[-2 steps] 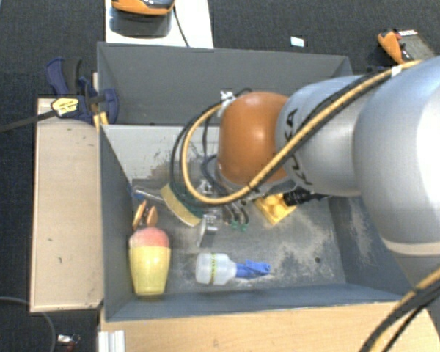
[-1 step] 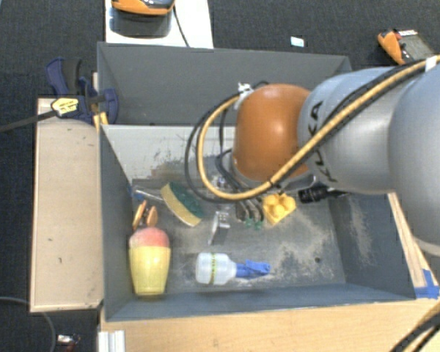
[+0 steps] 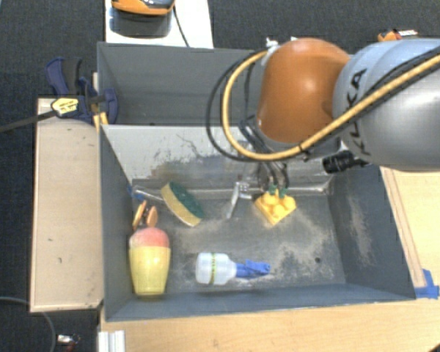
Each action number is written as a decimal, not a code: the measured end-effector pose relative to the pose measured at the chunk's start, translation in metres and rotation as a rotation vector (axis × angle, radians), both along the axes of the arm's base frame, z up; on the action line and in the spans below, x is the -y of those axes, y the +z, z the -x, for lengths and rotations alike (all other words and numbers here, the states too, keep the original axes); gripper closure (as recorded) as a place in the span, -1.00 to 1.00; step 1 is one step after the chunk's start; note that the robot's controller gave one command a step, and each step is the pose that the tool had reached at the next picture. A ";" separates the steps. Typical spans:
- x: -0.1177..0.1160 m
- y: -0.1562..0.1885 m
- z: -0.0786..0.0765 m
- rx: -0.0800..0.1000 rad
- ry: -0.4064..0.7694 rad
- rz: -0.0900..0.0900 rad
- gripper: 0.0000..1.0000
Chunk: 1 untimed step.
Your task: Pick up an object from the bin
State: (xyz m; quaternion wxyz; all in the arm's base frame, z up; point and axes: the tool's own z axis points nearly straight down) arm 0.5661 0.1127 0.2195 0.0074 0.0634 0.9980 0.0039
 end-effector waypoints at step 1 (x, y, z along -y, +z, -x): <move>0.002 -0.001 -0.004 0.022 -0.044 -0.005 -1.00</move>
Offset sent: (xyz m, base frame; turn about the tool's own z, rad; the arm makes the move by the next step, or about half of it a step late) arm -0.0063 -0.0338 -0.0417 -0.1040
